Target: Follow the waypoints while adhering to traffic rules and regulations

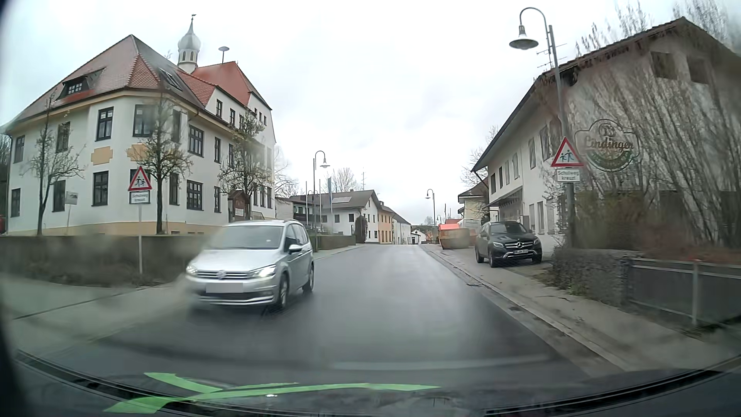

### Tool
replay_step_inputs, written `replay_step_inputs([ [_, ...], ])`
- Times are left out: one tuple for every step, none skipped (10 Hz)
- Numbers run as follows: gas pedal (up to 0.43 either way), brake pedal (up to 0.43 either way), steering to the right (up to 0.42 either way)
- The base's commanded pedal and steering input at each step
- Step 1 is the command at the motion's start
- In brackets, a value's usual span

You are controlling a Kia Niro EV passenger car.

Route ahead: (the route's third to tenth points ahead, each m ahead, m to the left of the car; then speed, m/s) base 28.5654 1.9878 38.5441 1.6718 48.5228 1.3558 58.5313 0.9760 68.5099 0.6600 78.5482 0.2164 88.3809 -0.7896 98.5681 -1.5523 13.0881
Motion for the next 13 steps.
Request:
replay_step_inputs([
  [0.118, 0.0, -0.003],
  [0.118, 0.0, -0.003],
  [0.118, 0.0, -0.003],
  [0.118, 0.0, -0.003],
  [0.118, 0.0, -0.003],
  [0.118, 0.0, -0.003],
  [0.118, 0.0, -0.002],
  [0.11, 0.0, -0.001],
  [0.087, 0.0, 0.0],
  [0.047, 0.0, 0.001],
  [0.028, 0.0, 0.001],
  [0.008, 0.0, 0.001],
  [0.008, 0.0, 0.001],
])
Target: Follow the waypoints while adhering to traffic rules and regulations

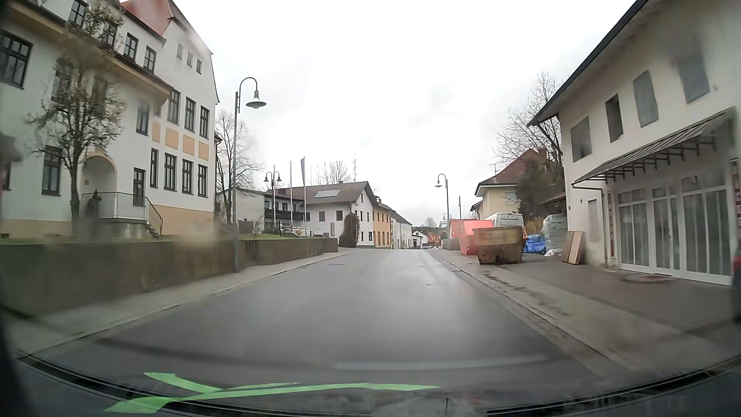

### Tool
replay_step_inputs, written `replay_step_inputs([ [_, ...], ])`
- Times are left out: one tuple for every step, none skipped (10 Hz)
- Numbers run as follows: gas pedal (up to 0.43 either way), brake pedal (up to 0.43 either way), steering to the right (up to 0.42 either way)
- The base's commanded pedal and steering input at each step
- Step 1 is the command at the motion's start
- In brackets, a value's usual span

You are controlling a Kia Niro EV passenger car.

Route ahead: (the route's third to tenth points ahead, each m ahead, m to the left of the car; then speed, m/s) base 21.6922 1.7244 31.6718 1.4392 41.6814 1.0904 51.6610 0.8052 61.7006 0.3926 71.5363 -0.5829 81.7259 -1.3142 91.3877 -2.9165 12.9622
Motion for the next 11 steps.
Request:
replay_step_inputs([
  [0.008, 0.0, 0.003],
  [0.0, 0.0, 0.004],
  [0.0, 0.0, 0.004],
  [0.0, 0.0, 0.004],
  [0.0, 0.0, 0.004],
  [0.0, 0.0, 0.005],
  [0.0, 0.0, 0.005],
  [0.0, 0.0, 0.005],
  [0.0, 0.0, 0.005],
  [0.0, 0.0, 0.005],
  [0.0, 0.0, 0.005],
])
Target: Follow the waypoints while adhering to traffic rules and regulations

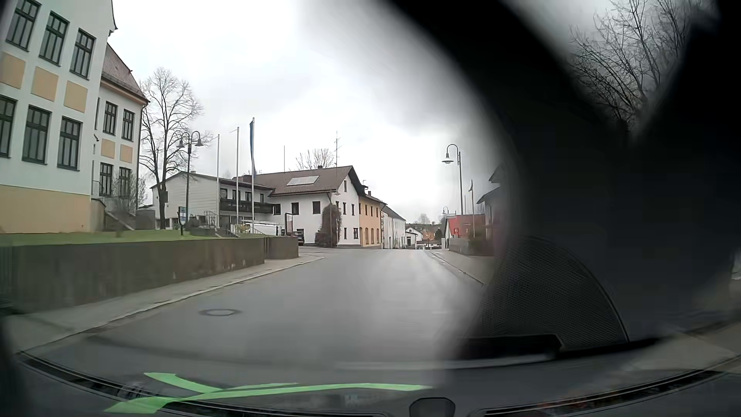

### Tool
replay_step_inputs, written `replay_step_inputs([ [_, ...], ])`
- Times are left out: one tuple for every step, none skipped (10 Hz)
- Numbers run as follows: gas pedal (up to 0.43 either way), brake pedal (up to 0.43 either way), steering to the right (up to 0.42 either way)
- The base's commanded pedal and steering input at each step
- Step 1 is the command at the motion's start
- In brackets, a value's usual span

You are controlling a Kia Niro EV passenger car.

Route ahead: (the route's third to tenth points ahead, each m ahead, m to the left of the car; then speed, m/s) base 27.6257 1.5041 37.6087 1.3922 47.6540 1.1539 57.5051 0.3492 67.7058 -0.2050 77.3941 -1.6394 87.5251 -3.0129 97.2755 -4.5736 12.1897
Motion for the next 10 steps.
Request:
replay_step_inputs([
  [0.0, 0.0, 0.005],
  [0.0, 0.0, 0.005],
  [0.0, 0.0, 0.006],
  [0.028, 0.0, 0.006],
  [0.039, 0.0, 0.007],
  [0.059, 0.0, 0.008],
  [0.079, 0.0, 0.008],
  [0.079, 0.0, 0.008],
  [0.079, 0.0, 0.008],
  [0.079, 0.0, 0.007],
])
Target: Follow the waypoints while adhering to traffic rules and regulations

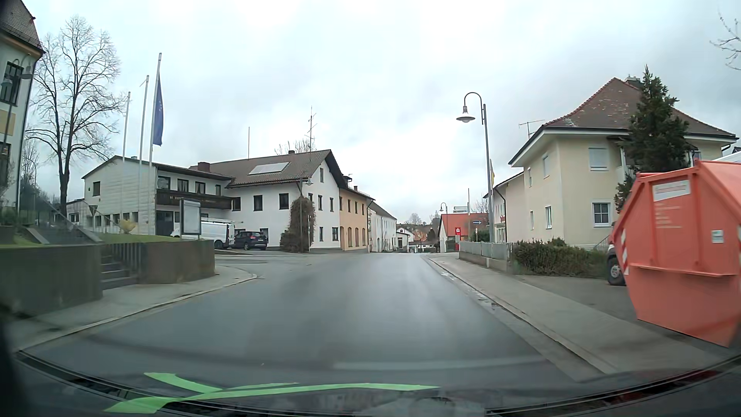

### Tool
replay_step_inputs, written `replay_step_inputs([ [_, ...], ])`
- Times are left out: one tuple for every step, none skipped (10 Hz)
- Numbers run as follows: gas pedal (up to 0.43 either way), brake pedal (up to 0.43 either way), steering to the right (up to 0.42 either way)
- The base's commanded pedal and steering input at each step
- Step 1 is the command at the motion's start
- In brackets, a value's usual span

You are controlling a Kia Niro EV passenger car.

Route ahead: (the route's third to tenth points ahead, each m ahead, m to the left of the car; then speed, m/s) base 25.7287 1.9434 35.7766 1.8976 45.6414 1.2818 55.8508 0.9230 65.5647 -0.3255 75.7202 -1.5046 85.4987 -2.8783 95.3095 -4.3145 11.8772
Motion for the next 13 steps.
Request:
replay_step_inputs([
  [0.079, 0.0, 0.005],
  [0.079, 0.0, 0.001],
  [0.079, 0.0, -0.001],
  [0.079, 0.0, -0.001],
  [0.079, 0.0, -0.001],
  [0.079, 0.0, -0.001],
  [0.067, 0.0, -0.001],
  [0.059, 0.0, -0.001],
  [0.059, 0.0, -0.001],
  [0.059, 0.0, -0.001],
  [0.059, 0.0, -0.001],
  [0.059, 0.0, -0.001],
  [0.059, 0.0, -0.001],
])
